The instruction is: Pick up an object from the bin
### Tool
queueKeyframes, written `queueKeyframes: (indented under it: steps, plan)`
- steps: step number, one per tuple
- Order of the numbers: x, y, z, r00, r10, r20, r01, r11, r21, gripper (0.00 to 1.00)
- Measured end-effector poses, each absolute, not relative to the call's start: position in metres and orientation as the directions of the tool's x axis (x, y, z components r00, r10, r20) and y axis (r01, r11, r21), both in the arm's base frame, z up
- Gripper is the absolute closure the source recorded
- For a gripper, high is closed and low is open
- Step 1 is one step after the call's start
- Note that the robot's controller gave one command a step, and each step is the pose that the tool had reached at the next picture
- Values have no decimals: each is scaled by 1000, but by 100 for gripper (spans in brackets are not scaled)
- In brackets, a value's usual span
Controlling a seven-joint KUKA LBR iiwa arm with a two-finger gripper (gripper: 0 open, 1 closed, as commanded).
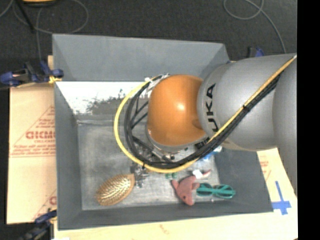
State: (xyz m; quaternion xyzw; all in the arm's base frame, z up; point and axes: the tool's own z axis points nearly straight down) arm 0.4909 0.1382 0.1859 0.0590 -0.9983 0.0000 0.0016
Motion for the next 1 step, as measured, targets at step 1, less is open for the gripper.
queueKeyframes:
  steps: [1]
  plan:
    - [490,141,206,-993,-119,1,-119,993,1,100]
